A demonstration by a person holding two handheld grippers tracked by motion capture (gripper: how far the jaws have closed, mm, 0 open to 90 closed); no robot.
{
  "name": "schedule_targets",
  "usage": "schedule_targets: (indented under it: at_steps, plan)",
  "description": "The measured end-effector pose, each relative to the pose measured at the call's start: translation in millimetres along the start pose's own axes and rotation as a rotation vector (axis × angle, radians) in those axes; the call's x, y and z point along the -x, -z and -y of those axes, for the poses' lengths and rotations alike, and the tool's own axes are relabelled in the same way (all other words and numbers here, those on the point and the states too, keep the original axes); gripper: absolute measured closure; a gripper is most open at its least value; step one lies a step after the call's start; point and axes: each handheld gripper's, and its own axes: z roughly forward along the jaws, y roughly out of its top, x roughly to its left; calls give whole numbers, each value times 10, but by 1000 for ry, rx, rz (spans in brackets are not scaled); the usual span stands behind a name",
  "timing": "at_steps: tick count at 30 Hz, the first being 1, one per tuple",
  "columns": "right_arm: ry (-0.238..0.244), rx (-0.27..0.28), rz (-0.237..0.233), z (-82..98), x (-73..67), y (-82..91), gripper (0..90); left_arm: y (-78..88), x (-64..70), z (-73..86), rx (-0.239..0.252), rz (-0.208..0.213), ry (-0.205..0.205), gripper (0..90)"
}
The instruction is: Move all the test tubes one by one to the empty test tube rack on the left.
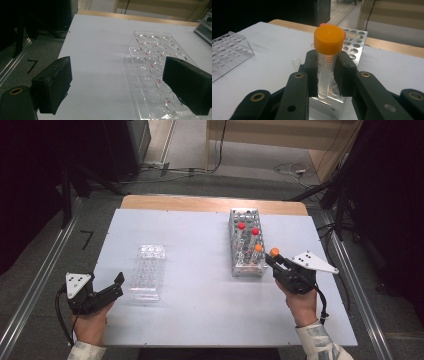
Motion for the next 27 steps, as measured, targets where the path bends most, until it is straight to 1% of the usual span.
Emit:
schedule_targets:
  at_steps: [3,4,6,9,10,13,14,15,18,19,23,24,25,26,27]
  plan:
    - [4,-14,-18,27,-47,-13,715,13,6,-7,2,1,-4,96]
    - [7,-19,-23,38,-64,-18,715,22,18,-11,11,1,-3,96]
    - [13,-28,-36,58,-99,-31,714,33,36,-15,14,1,-15,96]
    - [20,-36,-50,79,-144,-47,714,44,61,-21,19,7,-23,96]
    - [22,-38,-55,83,-156,-53,714,59,91,-28,22,13,-35,96]
    - [29,-47,-70,96,-205,-71,714,67,159,-27,16,39,-50,96]
    - [34,-47,-77,101,-223,-79,715,67,159,-27,16,39,-50,96]
    - [37,-49,-78,106,-244,-85,715,70,212,-27,13,61,-60,96]
    - [47,-54,-91,122,-305,-103,714,80,264,-31,12,78,-74,96]
    - [51,-54,-96,125,-325,-107,715,93,312,-38,13,96,-86,96]
    - [62,-62,-114,135,-402,-137,715,106,416,-40,12,129,-109,97]
    - [66,-66,-120,140,-423,-149,715,107,448,-38,9,137,-115,97]
    - [71,-70,-126,147,-445,-161,715,107,448,-38,9,137,-115,97]
    - [75,-75,-128,154,-465,-170,715,111,514,-37,6,159,-129,97]
    - [80,-77,-135,160,-484,-181,714,111,514,-37,6,159,-129,97]
